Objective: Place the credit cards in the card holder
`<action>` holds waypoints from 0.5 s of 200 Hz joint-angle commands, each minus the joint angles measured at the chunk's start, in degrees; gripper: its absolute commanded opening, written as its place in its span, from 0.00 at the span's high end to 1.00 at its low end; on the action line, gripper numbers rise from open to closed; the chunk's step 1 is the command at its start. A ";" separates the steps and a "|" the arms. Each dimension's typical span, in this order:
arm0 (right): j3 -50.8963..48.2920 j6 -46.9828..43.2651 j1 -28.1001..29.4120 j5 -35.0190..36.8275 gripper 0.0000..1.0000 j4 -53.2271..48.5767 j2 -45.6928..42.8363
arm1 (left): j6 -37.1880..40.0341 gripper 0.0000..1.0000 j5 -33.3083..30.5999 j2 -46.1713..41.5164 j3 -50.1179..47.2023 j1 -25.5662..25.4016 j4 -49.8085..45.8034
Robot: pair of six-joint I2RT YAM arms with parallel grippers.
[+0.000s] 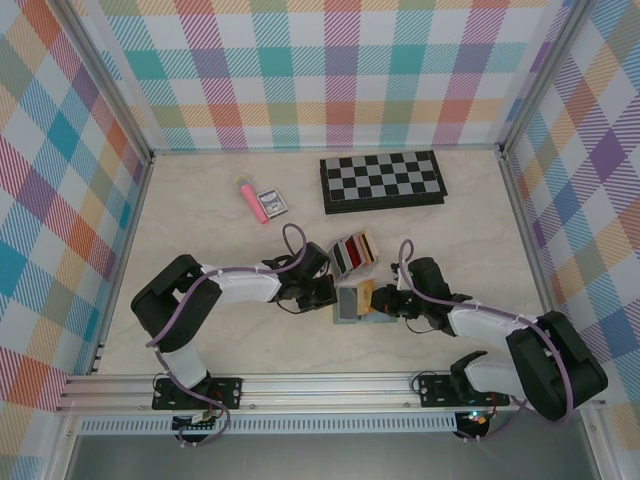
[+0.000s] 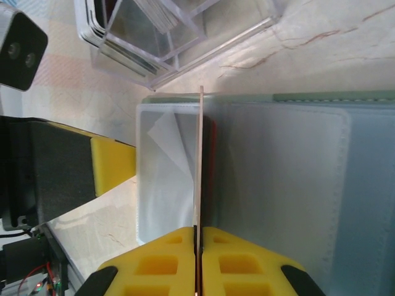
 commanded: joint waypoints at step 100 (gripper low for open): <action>0.60 1.71 2.07 -3.47 0.89 4.43 6.60 | 0.30 1.00 -1.63 3.86 -1.73 -0.06 -2.91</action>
